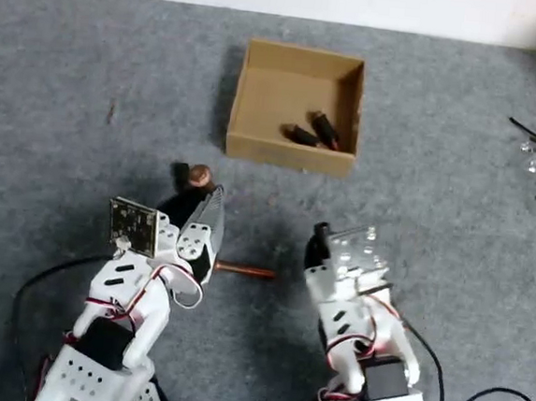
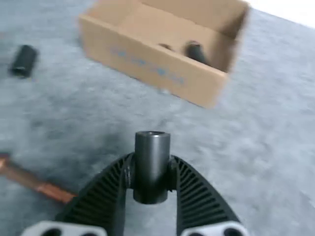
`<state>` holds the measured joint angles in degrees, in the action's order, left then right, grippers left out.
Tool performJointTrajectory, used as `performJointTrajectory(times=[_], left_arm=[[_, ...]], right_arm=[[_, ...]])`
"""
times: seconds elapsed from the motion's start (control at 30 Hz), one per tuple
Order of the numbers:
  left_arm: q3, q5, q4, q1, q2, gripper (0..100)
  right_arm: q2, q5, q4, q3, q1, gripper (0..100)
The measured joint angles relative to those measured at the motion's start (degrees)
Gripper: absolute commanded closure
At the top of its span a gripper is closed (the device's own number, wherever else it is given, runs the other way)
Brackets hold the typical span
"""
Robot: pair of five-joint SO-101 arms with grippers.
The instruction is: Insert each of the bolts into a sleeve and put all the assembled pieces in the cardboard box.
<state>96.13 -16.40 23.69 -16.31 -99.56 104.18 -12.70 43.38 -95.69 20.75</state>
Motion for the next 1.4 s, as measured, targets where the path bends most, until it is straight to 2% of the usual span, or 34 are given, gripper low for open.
performJointTrajectory(times=[0.1, 0.3, 0.4, 0.53, 0.63, 0.77, 0.97, 1.4], left_arm=[[0.0, 0.0, -0.9, 0.7, -0.1, 100], [0.0, 0.0, -8.1, -1.8, -0.1, 100], [0.0, -0.5, -9.2, -1.7, -0.1, 100], [-0.4, -8.6, -9.4, -1.8, -0.1, 100], [-1.2, -10.8, -6.3, -1.7, -0.1, 100], [-2.6, -11.5, -1.1, -3.4, -0.1, 100], [-2.7, -11.5, -0.9, -9.5, -0.1, 100], [-2.7, -11.7, -0.9, -10.1, -0.1, 100]], right_arm=[[0.0, -0.9, 0.0, 0.0, 5.5, 99.5], [0.0, -8.5, -4.1, 0.0, 14.0, 99.5], [0.0, -9.1, -6.2, 0.0, 14.2, 99.5], [0.0, -9.3, -6.9, 0.0, 14.2, 99.5], [0.0, -9.3, -6.9, 0.0, 14.2, 99.5], [0.0, -9.3, -6.9, 0.0, 14.6, 99.5], [0.0, -9.3, -8.6, 0.0, 15.3, 99.5], [0.0, -9.7, -9.2, 0.0, 15.6, 99.5]])
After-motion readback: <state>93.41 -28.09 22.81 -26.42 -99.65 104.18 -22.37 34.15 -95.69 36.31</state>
